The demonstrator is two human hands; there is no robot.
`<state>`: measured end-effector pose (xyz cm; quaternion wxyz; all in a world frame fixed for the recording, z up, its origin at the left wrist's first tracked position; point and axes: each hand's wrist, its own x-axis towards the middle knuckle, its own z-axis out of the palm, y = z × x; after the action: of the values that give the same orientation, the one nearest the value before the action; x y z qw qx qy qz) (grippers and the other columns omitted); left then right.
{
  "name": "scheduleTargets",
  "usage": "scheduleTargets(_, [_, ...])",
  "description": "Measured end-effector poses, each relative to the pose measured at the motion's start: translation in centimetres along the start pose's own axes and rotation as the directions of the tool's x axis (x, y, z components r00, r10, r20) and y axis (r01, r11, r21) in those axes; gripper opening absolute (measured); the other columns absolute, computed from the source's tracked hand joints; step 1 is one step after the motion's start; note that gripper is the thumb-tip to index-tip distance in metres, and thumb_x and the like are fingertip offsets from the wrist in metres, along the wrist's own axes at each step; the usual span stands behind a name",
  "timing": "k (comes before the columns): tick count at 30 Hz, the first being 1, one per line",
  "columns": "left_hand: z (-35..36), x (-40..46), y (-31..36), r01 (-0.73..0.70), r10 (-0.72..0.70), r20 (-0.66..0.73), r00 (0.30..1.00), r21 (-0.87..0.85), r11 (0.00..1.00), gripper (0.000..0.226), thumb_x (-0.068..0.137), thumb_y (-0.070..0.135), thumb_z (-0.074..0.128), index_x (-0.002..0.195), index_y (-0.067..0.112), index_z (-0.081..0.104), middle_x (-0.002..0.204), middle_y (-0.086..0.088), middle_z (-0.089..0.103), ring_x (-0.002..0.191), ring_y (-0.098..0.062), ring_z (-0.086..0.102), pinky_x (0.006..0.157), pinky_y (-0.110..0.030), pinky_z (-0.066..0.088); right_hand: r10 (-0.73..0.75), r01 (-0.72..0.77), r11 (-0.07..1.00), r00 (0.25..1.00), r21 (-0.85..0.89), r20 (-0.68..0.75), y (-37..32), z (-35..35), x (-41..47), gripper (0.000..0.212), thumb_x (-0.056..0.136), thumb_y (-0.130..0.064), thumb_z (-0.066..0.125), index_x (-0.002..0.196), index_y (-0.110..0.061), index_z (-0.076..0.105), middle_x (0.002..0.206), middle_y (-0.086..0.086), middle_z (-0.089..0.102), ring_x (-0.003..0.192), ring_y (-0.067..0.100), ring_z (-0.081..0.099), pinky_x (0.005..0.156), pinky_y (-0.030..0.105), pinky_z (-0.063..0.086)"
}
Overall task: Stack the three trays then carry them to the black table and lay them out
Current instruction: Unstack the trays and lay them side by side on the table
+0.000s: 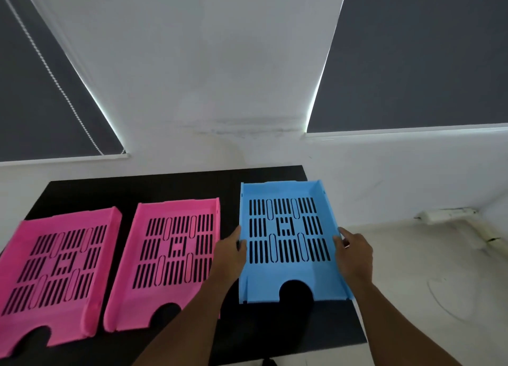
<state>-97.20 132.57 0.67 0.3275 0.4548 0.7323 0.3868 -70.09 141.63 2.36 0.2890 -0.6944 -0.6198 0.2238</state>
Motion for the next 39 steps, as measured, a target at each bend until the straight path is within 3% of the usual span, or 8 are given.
scheduleTargets(7, [1.5,0.3,-0.7,0.087,-0.089,0.012,0.996,0.132,0.988,0.047,0.098,0.006,0.056,0.144,0.009,0.047,0.068,0.007,0.057,0.046,0.003,0.059,0.042,-0.009,0.045,0.023,-0.024,1.0,0.994,0.011,0.107,1.8,1.9,1.2,0.029,0.098,-0.02,0.057,0.122,-0.007,0.069,0.088,0.009,0.055,0.074,0.018,0.053,0.07,0.028,0.043])
scheduleTargets(12, [1.3,0.5,-1.7,0.157,-0.164,0.011,0.986,0.236,0.959,0.047,0.096,0.006,0.058,0.142,0.002,0.048,0.097,-0.024,0.068,0.049,-0.005,0.054,0.044,-0.01,0.047,0.075,-0.078,0.997,0.983,0.009,0.17,1.5,3.4,1.1,0.03,0.1,-0.024,0.054,0.123,-0.013,0.068,0.092,0.011,0.057,0.081,0.024,0.061,0.075,0.035,0.053])
scheduleTargets(16, [1.0,0.6,-2.1,0.151,-0.161,0.019,0.987,0.245,0.958,0.05,0.097,0.006,0.058,0.145,0.005,0.044,0.096,-0.024,0.069,0.045,-0.004,0.051,0.042,-0.01,0.044,0.129,-0.124,0.991,0.975,-0.039,0.18,1.7,4.3,0.4,0.034,0.1,-0.024,0.051,0.129,-0.014,0.065,0.097,0.01,0.057,0.081,0.023,0.058,0.076,0.035,0.052])
scheduleTargets(19, [0.3,0.8,-2.3,0.109,-0.12,0.028,0.992,0.251,0.962,0.013,0.096,0.008,0.059,0.107,0.008,0.066,0.068,-0.002,0.059,0.041,0.0,0.048,0.042,-0.01,0.043,0.178,-0.175,0.984,0.964,-0.032,0.2,1.6,4.6,0.1,0.035,0.099,-0.02,0.051,0.132,-0.017,0.063,0.102,0.011,0.06,0.083,0.026,0.062,0.076,0.038,0.055])
scheduleTargets(21, [-0.4,1.0,-2.3,0.087,-0.088,-0.005,0.996,0.247,0.965,0.012,0.096,0.01,0.059,0.085,0.014,0.063,0.067,0.003,0.059,0.047,0.001,0.05,0.045,-0.012,0.044,0.212,-0.209,0.977,0.95,-0.038,0.228,1.5,4.8,-0.1,0.038,0.098,-0.015,0.052,0.135,-0.017,0.061,0.107,0.016,0.064,0.088,0.03,0.067,0.078,0.042,0.058])
scheduleTargets(26, [-4.1,0.5,-3.2,0.056,-0.016,-0.157,0.987,0.249,0.967,0.015,0.097,0.019,0.057,0.106,0.021,0.069,0.095,0.008,0.068,0.085,-0.006,0.064,0.083,-0.024,0.056,0.259,-0.257,0.966,0.946,-0.037,0.193,0.7,5.1,-0.4,0.04,0.09,0.002,0.053,0.126,-0.009,0.066,0.067,-0.012,0.055,0.055,0.005,0.056,0.041,0.019,0.038])
scheduleTargets(31, [-11.0,-1.6,-7.1,0.143,-0.011,-0.346,0.938,0.359,0.922,0.027,0.094,0.023,0.06,0.12,0.018,0.063,0.12,-0.001,0.063,0.115,-0.018,0.056,0.101,-0.039,0.047,0.263,-0.247,0.963,0.945,-0.104,0.196,0.1,6.1,-1.3,0.048,0.084,0.007,0.052,0.129,-0.007,0.063,0.087,0.01,0.069,0.06,0.016,0.057,0.047,0.021,0.04])
scheduleTargets(39, [-21.6,-6.1,-14.8,0.388,-0.156,-0.512,0.845,0.386,0.837,0.041,0.089,0.024,0.067,0.125,0.01,0.054,0.124,-0.012,0.057,0.111,-0.03,0.057,0.094,-0.052,0.051,0.289,-0.264,0.947,0.949,-0.185,0.123,-2.5,7.6,-3.7,0.035,0.084,0.001,0.055,0.119,-0.004,0.06,0.1,0.022,0.066,0.085,0.04,0.065,0.068,0.045,0.059])
